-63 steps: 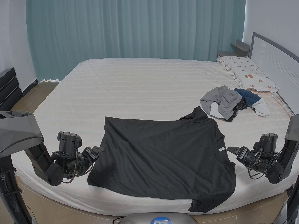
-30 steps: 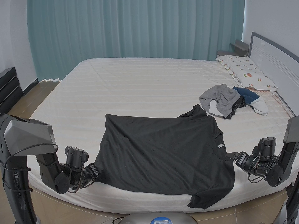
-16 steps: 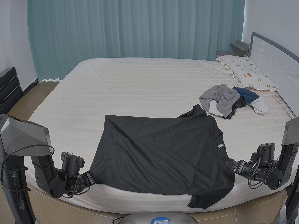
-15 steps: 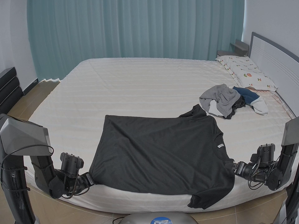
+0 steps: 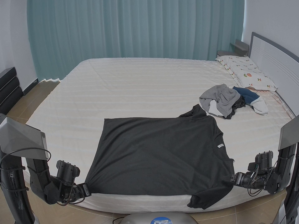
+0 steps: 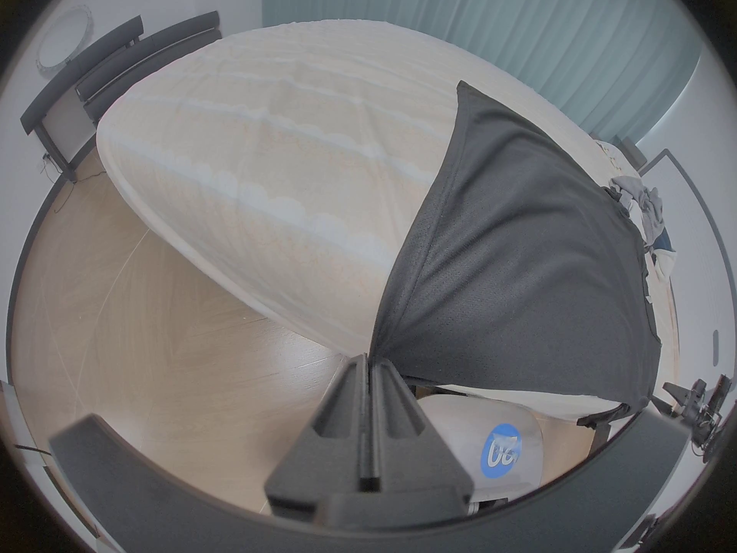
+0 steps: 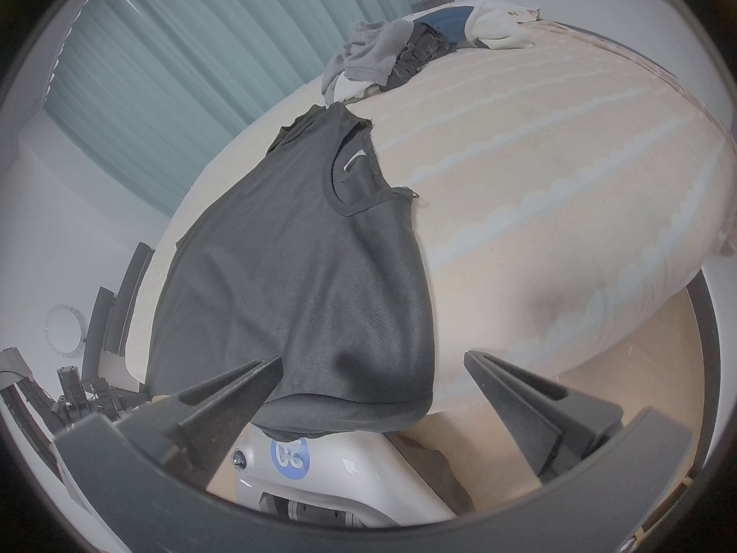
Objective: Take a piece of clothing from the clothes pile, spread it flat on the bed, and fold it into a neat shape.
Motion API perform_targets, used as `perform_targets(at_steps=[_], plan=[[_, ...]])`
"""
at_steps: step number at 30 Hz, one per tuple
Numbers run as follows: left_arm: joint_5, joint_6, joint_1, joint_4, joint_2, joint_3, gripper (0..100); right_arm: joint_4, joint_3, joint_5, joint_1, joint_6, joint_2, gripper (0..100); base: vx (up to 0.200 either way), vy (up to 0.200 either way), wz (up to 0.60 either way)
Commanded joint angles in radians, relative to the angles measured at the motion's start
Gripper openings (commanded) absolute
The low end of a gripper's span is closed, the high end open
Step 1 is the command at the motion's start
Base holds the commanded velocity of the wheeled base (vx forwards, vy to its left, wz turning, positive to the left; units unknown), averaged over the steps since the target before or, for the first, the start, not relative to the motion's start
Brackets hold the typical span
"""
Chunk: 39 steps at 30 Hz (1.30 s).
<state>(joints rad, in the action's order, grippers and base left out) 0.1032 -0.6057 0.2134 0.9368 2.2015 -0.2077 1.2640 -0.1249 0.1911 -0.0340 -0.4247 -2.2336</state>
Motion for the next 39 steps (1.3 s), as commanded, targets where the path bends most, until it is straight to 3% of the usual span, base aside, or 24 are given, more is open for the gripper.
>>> perform_targets(at_steps=[1,7,8,17,26,34,35,36,37,39], plan=[[0.001,0.000,0.000,-0.003,0.006,0.010,0,0.005,-0.013,0.001,-0.001,0.000,-0.040,100,0.000,0.000,0.00],[0.000,0.000,0.001,-0.001,0.006,0.008,0,0.103,-0.027,-0.004,-0.003,0.000,-0.116,100,0.000,0.000,0.00],[0.000,0.000,0.001,-0.001,0.006,0.008,0,0.117,-0.027,-0.007,-0.004,0.001,-0.132,0,0.000,0.000,0.00],[0.000,-0.002,0.006,0.002,0.007,0.008,0,0.127,-0.021,-0.012,0.022,0.024,-0.147,0,0.000,0.000,0.00],[0.000,-0.002,0.017,-0.001,0.007,0.013,0,0.132,0.007,-0.009,0.106,0.122,-0.130,0,0.000,0.000,0.00],[-0.002,-0.005,0.026,0.008,0.007,0.013,0,0.132,0.013,-0.005,0.094,0.135,-0.120,0,0.000,0.000,0.00],[-0.002,-0.005,0.026,0.008,0.007,0.013,0,0.136,0.010,-0.002,0.094,0.135,-0.120,100,0.000,0.000,0.00],[-0.003,-0.006,0.026,0.008,0.004,0.013,0,0.150,0.010,0.002,0.094,0.129,-0.120,100,0.000,0.000,0.00],[-0.003,-0.006,0.027,0.010,0.004,0.011,100,0.179,0.010,0.004,0.092,0.121,-0.118,100,0.000,0.000,0.00],[-0.003,-0.011,0.027,0.010,-0.002,0.007,100,0.209,0.018,0.007,0.092,0.115,-0.118,100,0.000,0.000,0.00]])
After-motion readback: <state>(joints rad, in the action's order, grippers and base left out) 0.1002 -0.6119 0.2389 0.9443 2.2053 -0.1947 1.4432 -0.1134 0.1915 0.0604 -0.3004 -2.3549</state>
